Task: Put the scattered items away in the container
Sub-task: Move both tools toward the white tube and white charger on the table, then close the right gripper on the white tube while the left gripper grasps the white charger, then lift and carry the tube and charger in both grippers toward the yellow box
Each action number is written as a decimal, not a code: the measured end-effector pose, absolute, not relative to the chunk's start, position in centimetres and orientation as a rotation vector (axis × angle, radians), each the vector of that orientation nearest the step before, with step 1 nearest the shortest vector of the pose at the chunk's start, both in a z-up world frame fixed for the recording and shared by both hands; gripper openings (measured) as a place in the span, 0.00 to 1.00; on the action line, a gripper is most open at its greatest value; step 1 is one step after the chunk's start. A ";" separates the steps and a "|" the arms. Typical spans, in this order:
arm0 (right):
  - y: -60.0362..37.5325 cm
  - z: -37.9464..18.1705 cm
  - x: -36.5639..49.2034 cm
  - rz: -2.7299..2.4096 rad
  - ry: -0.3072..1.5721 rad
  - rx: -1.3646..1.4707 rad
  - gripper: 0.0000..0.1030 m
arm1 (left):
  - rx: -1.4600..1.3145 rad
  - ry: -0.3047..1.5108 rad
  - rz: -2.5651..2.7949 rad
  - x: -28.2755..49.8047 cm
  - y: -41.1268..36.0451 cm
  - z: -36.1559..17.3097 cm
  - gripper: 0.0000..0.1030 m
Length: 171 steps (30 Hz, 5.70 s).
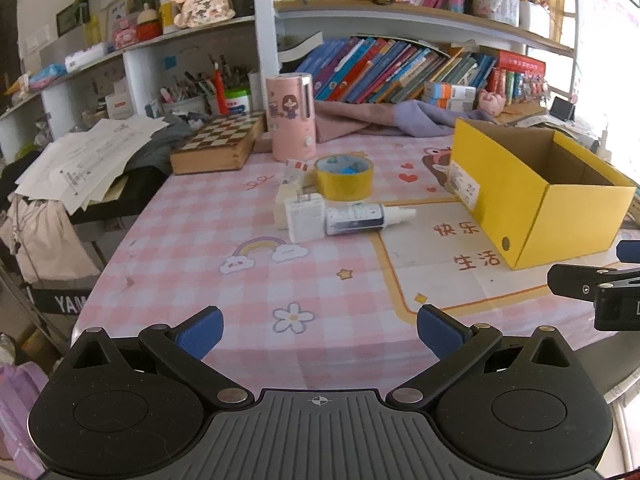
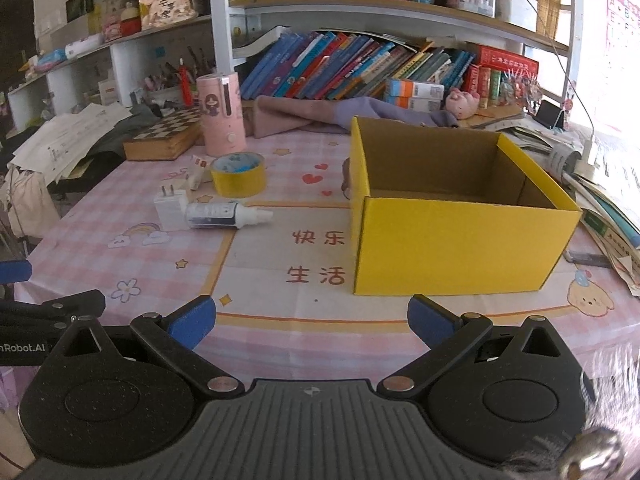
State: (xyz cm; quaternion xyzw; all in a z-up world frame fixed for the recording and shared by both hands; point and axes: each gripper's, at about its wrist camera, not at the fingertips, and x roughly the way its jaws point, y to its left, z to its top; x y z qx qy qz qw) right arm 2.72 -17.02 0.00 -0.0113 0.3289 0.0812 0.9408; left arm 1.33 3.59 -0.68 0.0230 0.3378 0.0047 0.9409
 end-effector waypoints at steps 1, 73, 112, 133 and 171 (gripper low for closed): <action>-16.8 0.0 2.8 0.169 0.672 -0.025 1.00 | 0.041 0.688 0.013 1.3 3.9 -0.6 1.00; -3.4 -6.7 26.7 0.549 0.862 -0.441 0.40 | -0.043 0.833 0.044 17.0 9.2 -4.3 0.99; -5.5 -7.3 28.3 0.596 0.985 -0.353 0.30 | -0.091 0.847 0.039 20.9 8.0 -5.1 0.43; -7.5 -0.7 24.0 0.538 0.786 -0.220 0.30 | -0.108 0.688 0.005 15.9 8.7 0.1 0.43; -10.6 1.4 5.2 0.427 0.747 -0.096 0.30 | -0.115 0.635 -0.160 0.4 7.0 1.9 0.43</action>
